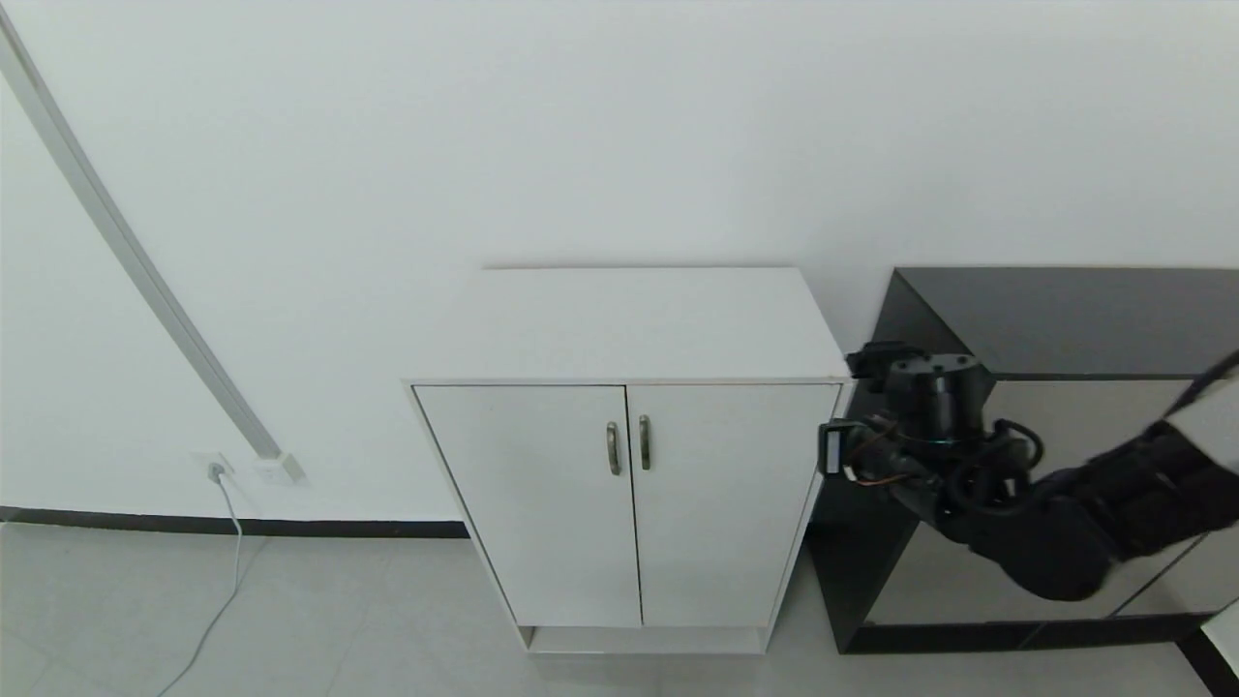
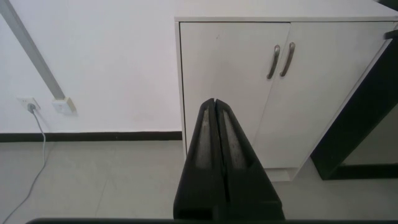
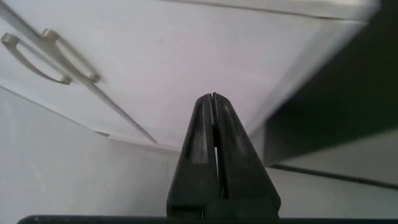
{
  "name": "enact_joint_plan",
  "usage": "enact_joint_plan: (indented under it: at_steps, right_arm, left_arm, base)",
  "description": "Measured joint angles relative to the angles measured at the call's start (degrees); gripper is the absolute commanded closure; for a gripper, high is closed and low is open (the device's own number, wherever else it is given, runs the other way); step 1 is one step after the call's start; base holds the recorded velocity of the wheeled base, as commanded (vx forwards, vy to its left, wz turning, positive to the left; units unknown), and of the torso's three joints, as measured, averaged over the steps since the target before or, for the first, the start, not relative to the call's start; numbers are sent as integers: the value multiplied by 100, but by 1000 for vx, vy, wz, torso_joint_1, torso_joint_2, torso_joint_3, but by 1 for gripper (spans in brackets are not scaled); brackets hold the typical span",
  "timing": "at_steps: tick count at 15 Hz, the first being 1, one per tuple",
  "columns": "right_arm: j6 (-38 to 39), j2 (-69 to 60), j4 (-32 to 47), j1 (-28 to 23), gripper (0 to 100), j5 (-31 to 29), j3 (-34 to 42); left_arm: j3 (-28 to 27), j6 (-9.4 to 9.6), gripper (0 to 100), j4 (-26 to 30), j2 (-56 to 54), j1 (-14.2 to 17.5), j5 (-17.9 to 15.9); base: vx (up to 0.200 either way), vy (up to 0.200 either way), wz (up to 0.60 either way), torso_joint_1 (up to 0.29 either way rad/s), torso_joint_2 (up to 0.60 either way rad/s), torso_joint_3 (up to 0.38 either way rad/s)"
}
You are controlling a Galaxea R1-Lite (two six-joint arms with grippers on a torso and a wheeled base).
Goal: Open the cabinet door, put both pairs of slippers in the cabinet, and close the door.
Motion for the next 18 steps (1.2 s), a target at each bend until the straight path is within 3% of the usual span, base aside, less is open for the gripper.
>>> enact_joint_plan:
  at_steps: [4,8,13,18]
  right_arm:
    - [-279,-2087,145,-831,100,-317,1969]
    - [-584,-4192,933,-1452,100,277,3595]
    - [-661,-6329,3065,-1635,100,1419,4524]
    - [-663,-6999,3621,-1629,100,1657,4858]
  left_arm:
    - [0,0,100,0,0,0,2]
    - [0,0,100,0,0,0,0]
    - [0,0,100,5,0,0,2]
    - [0,0,100,2,0,0,2]
  base:
    - [0,0,0,0,0,0]
    - [0,0,0,0,0,0]
    - [0,0,0,0,0,0]
    - [0,0,0,0,0,0]
